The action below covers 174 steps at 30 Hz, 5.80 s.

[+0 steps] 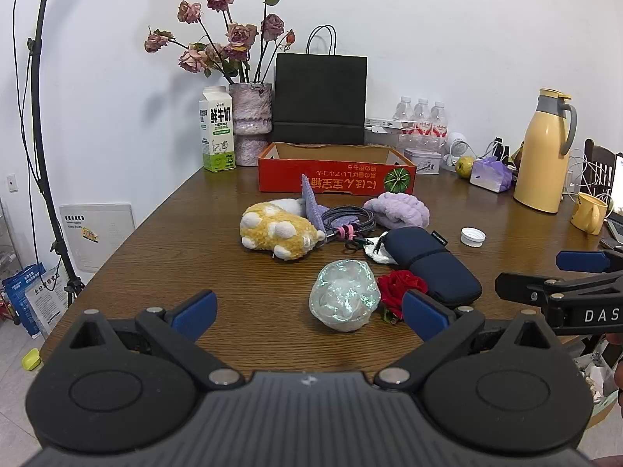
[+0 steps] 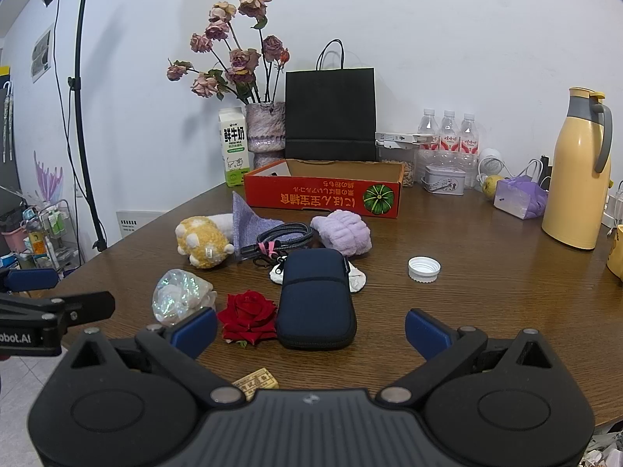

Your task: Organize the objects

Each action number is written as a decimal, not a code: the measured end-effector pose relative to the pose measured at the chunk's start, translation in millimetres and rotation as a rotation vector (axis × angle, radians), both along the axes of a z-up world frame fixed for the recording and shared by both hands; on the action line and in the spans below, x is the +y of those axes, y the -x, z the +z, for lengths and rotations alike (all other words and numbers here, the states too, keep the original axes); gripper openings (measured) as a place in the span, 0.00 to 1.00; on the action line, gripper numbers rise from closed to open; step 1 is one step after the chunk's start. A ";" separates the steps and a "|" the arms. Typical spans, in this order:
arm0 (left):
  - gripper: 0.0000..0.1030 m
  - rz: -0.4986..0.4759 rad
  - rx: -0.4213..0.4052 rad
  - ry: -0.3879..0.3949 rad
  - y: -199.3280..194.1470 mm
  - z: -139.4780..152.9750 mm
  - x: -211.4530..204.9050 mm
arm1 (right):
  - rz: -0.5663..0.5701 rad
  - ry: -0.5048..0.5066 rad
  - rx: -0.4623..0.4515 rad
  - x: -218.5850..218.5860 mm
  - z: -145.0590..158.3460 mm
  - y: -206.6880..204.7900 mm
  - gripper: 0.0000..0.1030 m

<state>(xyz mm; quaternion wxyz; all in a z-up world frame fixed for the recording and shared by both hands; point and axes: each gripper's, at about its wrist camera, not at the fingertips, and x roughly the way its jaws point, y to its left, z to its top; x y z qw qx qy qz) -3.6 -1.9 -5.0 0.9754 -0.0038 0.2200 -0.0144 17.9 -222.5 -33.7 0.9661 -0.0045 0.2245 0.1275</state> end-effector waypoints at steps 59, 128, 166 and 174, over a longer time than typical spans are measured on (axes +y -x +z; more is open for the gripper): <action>1.00 -0.025 -0.018 0.014 3.8 0.1 2.1 | -0.002 0.015 0.008 0.9 -0.8 1.7 1.00; 1.00 -0.011 0.073 0.090 -59.2 -41.5 -0.8 | 0.077 0.043 0.041 -5.1 -46.2 -40.3 0.32; 0.40 -0.011 0.043 0.121 -80.6 -39.7 -2.9 | 0.040 0.039 -0.005 -8.7 -35.3 -49.3 0.32; 0.41 -0.021 0.002 0.110 -81.5 -22.1 -3.2 | 0.029 0.033 -0.034 -7.2 -24.6 -55.1 0.32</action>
